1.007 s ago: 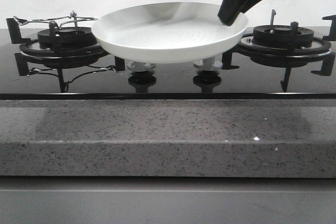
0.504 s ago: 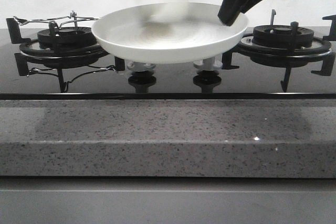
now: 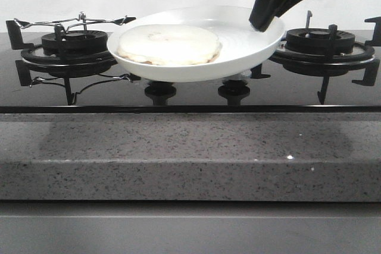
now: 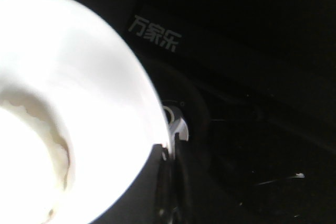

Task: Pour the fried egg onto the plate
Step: 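Lower the empty pan back onto its burner with the left gripper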

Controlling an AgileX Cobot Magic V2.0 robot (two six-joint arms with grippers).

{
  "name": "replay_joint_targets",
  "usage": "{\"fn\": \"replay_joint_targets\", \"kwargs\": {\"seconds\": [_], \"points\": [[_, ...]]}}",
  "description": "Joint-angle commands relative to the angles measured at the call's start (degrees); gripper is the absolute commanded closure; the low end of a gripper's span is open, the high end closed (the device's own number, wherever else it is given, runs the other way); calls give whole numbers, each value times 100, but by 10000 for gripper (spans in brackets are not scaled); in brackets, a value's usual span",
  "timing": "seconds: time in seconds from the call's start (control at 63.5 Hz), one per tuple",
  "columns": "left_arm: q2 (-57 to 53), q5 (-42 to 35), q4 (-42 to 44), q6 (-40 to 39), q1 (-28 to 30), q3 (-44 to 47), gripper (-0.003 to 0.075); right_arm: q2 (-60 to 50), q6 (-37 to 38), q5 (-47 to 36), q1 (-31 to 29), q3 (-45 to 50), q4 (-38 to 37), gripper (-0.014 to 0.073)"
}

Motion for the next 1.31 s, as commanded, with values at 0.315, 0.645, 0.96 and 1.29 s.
{"fn": "replay_joint_targets", "kwargs": {"seconds": [0.315,0.645,0.96,1.29], "points": [[1561,3236,-5756,487,3863,-226,741,-299,-7,-231,-14,-166,223,710],[2775,3385,-6040,400,4322,-226,741,-299,-7,-231,-14,-166,223,710],[3131,2784,-5245,165,4322,-226,741,-299,-7,-231,-14,-166,223,710],[3183,2596,-4929,125,4271,-215,741,-299,-7,-231,-14,-166,223,710]]}}
